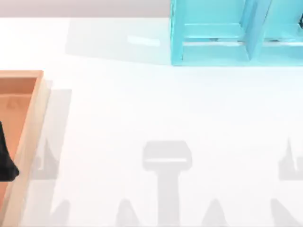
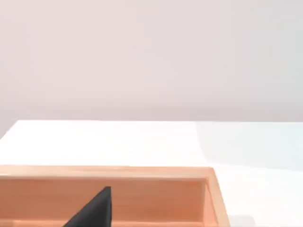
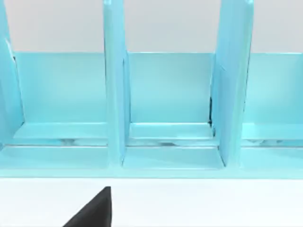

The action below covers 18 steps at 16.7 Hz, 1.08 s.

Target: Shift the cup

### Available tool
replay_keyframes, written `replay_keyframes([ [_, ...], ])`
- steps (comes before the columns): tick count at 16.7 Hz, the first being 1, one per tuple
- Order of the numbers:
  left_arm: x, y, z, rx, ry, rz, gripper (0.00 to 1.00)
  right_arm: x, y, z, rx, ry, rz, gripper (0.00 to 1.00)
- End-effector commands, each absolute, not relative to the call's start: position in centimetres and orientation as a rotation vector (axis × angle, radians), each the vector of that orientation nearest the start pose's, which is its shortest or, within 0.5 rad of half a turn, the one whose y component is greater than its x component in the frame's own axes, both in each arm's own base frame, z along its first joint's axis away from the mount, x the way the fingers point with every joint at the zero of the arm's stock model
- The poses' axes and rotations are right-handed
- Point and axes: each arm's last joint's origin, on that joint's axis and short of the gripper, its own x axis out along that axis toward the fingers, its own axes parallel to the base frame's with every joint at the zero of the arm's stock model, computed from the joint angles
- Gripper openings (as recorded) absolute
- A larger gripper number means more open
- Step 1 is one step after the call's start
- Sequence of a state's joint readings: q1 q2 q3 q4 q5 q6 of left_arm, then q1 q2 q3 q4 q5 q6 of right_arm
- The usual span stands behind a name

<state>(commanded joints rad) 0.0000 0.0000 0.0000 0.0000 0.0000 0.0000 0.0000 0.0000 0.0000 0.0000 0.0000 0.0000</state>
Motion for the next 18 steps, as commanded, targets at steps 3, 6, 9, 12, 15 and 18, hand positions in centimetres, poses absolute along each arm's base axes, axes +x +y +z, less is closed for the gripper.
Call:
replay_keyframes([
  [3,10.6,-0.1,16.0,0.000,0.000,0.000,1.00,10.6,-0.1,16.2,-0.002,0.009,-0.003,1.00],
  [6,10.6,-0.1,16.0,0.000,0.000,0.000,1.00,10.7,-0.3,17.9,-0.016,0.087,-0.021,1.00],
  [9,10.6,-0.1,16.0,0.000,0.000,0.000,1.00,11.4,-0.6,21.3,-0.039,0.234,-0.043,1.00],
  [12,10.6,-0.1,16.0,0.000,0.000,0.000,1.00,13.9,-1.2,25.0,-0.060,0.460,-0.063,1.00],
  [15,10.6,-0.1,16.0,0.000,0.000,0.000,1.00,18.5,-2.2,27.4,-0.068,0.753,-0.072,1.00],
  [18,10.6,-0.1,16.0,0.000,0.000,0.000,1.00,23.9,-3.8,27.9,-0.059,1.044,-0.067,1.00],
])
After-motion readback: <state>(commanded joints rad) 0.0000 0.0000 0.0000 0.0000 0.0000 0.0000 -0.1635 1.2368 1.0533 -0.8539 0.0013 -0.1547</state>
